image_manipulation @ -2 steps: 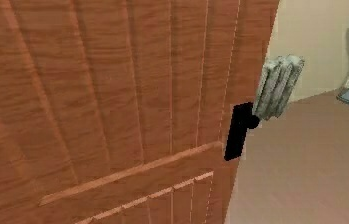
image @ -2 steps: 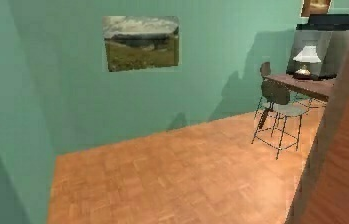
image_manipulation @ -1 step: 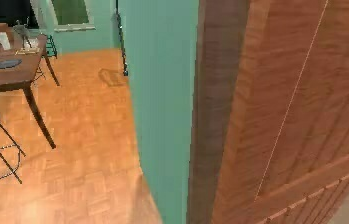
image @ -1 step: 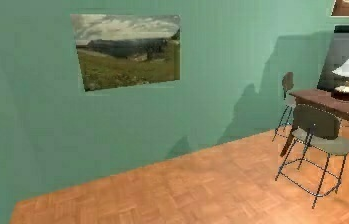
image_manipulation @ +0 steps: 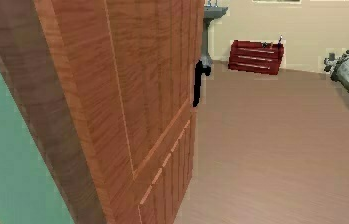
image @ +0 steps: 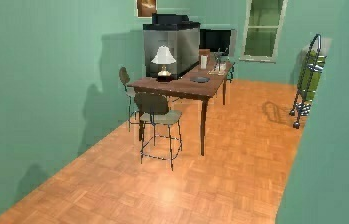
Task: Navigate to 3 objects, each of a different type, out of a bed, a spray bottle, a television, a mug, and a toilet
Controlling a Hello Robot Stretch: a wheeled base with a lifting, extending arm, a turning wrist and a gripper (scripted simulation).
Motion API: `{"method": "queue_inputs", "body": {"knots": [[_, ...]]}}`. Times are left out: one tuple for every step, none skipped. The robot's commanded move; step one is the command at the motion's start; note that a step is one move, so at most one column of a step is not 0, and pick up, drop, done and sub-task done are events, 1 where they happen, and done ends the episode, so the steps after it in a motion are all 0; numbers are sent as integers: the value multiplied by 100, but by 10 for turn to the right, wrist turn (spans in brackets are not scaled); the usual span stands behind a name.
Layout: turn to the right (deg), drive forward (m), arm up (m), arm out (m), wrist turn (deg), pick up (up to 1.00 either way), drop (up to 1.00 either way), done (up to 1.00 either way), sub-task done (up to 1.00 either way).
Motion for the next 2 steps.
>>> {"method": "queue_inputs", "body": {"knots": [[60,0,0,0,0,0,0,0,0],[0,45,0,0,0,0,0,0,0]]}}
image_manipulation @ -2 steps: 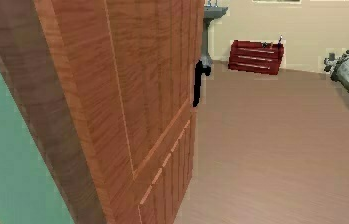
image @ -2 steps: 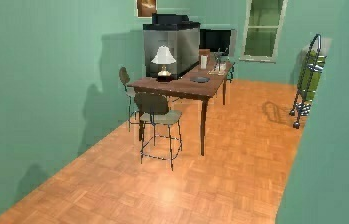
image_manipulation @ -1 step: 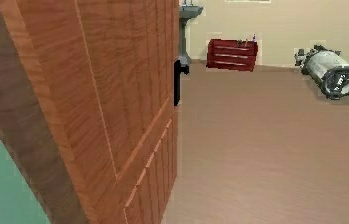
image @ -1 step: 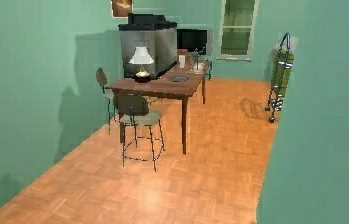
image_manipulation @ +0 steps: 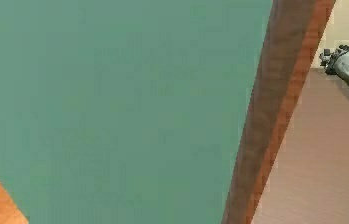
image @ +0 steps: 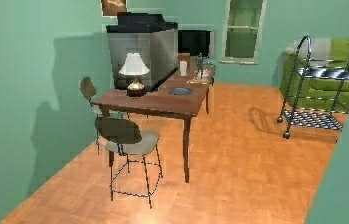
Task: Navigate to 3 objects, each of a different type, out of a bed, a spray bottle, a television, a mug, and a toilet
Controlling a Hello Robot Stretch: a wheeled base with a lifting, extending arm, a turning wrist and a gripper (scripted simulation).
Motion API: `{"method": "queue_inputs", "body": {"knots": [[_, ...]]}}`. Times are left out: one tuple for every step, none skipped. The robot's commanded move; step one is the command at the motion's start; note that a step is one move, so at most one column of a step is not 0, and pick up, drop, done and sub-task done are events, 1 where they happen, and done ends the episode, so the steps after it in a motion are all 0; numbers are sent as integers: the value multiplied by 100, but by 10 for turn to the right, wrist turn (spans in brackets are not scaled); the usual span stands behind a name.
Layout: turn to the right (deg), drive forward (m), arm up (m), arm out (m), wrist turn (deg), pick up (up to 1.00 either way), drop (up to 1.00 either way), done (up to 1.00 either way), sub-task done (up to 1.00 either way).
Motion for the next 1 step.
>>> {"method": "queue_inputs", "body": {"knots": [[240,0,0,0,0,0,0,0,0]]}}
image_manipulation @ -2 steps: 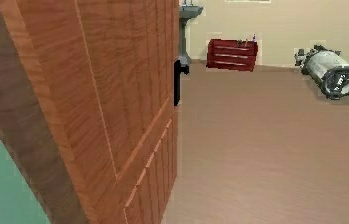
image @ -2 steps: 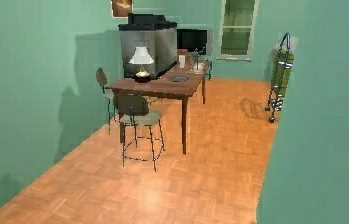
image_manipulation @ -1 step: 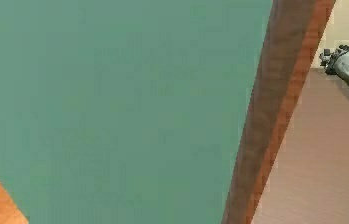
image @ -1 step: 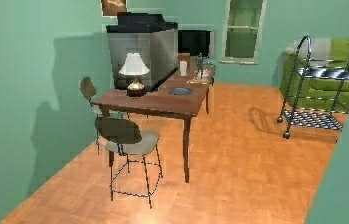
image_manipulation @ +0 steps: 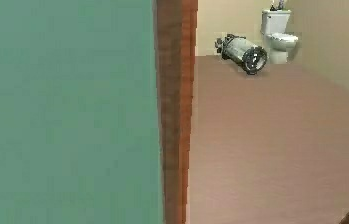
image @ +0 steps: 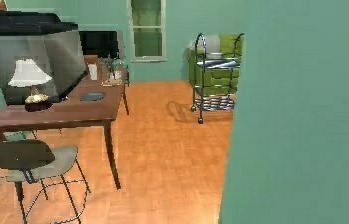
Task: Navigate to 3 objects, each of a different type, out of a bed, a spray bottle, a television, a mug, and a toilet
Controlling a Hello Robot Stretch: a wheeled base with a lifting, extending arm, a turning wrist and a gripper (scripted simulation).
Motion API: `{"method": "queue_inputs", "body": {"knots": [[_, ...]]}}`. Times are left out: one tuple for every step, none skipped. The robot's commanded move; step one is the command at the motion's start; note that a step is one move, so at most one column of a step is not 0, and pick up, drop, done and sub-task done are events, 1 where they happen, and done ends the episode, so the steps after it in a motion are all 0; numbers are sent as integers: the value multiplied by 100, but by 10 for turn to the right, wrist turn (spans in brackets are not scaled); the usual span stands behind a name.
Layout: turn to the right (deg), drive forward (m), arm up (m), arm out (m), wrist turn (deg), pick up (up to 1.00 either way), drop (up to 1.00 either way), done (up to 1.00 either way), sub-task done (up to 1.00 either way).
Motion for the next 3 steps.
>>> {"method": "queue_inputs", "body": {"knots": [[0,100,0,0,0,0,0,0,0],[30,0,0,0,0,0,0,0,0],[0,35,0,0,0,0,0,0,0]]}}
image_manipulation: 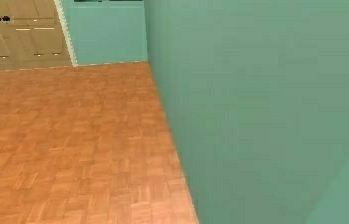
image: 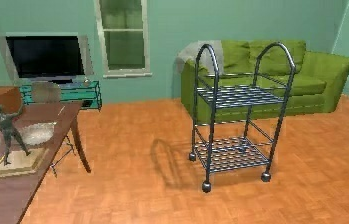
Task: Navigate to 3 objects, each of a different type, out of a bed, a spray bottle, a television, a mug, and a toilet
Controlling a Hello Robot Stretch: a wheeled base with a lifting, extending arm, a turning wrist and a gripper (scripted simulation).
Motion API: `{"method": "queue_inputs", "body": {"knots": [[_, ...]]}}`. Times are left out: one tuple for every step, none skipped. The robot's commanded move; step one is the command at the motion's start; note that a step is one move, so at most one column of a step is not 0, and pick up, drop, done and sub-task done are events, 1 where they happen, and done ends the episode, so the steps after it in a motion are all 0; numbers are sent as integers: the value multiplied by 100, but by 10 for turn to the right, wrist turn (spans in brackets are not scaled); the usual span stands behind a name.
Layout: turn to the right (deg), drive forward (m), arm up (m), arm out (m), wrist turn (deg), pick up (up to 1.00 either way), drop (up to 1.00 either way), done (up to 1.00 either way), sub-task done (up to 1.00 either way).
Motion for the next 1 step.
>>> {"method": "queue_inputs", "body": {"knots": [[-120,0,0,0,0,0,0,0,0]]}}
